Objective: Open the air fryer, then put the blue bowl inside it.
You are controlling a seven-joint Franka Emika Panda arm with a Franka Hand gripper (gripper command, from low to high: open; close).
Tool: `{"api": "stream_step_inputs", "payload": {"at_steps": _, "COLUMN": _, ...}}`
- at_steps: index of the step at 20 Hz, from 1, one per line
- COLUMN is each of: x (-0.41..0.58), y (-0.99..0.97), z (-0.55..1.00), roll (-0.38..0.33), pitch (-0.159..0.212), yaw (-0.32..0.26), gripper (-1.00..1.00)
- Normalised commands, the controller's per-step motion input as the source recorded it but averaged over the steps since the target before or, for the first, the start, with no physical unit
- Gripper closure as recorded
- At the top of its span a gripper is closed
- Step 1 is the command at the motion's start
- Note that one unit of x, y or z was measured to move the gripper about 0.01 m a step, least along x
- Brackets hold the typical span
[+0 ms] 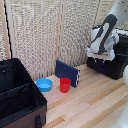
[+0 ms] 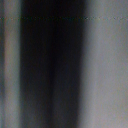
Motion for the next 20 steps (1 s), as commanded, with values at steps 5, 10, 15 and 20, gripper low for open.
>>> {"api": "stream_step_inputs", "payload": {"at_steps": 5, "x": -0.006, "y": 0.41, "z": 0.74, "roll": 0.109, "pitch": 0.042, "yaw": -0.066, "gripper": 1.00}}
{"api": "stream_step_inputs", "payload": {"at_steps": 10, "x": 0.013, "y": 0.58, "z": 0.99, "roll": 0.013, "pitch": 0.003, "yaw": -0.016, "gripper": 1.00}}
{"api": "stream_step_inputs", "payload": {"at_steps": 15, "x": -0.031, "y": 0.56, "z": 1.00, "roll": 0.000, "pitch": -0.027, "yaw": -0.065, "gripper": 1.00}}
{"api": "stream_step_inputs", "payload": {"at_steps": 20, "x": -0.106, "y": 0.61, "z": 1.00, "roll": 0.000, "pitch": -0.049, "yaw": -0.062, "gripper": 1.00}}
